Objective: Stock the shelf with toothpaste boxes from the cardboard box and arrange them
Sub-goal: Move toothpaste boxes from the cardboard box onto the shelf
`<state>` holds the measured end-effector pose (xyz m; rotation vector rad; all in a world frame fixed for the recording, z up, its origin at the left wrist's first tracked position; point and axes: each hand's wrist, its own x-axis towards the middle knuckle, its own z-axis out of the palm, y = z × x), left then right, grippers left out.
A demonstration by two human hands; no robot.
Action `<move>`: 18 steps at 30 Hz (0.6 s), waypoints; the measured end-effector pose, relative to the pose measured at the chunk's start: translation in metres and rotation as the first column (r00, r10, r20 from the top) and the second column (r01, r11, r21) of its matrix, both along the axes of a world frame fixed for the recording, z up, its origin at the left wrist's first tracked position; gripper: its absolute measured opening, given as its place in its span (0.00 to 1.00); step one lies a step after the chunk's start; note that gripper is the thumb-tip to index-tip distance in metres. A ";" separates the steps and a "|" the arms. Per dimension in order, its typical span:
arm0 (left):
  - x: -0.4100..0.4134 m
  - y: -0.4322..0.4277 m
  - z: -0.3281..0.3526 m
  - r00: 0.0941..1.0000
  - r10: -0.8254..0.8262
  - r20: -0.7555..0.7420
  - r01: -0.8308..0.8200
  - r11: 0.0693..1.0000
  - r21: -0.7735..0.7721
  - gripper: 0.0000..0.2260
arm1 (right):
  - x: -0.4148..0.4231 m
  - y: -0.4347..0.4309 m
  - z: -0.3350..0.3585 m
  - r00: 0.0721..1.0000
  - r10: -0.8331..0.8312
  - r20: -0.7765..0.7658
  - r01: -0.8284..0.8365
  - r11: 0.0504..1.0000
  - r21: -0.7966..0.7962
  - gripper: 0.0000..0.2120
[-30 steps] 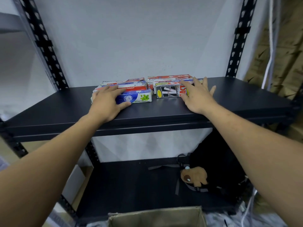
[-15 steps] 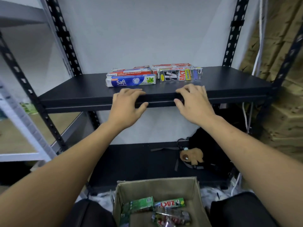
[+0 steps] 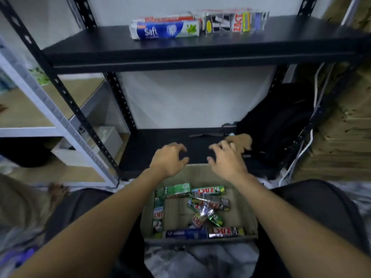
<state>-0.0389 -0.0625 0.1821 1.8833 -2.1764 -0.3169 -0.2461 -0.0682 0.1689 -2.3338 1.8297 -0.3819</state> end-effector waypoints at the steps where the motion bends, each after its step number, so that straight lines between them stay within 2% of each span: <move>1: -0.002 0.006 -0.017 1.000 0.010 0.017 -0.011 0.998 0.065 0.17 | 0.002 0.008 -0.017 1.000 0.006 -0.015 -0.005 0.998 0.070 0.21; 4: -0.007 0.023 -0.061 0.998 0.023 0.063 -0.037 0.974 0.225 0.17 | 0.006 0.028 -0.064 0.998 0.027 -0.050 -0.013 0.970 0.244 0.21; 9: -0.012 0.043 -0.133 0.994 0.031 0.104 -0.073 0.900 0.429 0.16 | 0.005 0.050 -0.128 0.994 0.046 -0.101 0.001 0.906 0.424 0.21; 13: -0.007 0.052 -0.180 0.996 -0.005 0.086 -0.044 0.825 0.563 0.16 | 0.001 0.052 -0.166 0.984 0.093 -0.151 -0.004 0.864 0.503 0.20; 18: 0.005 0.052 -0.226 0.997 -0.029 0.073 -0.024 0.775 0.632 0.14 | -0.007 0.041 -0.204 0.984 0.099 -0.151 0.006 0.820 0.572 0.21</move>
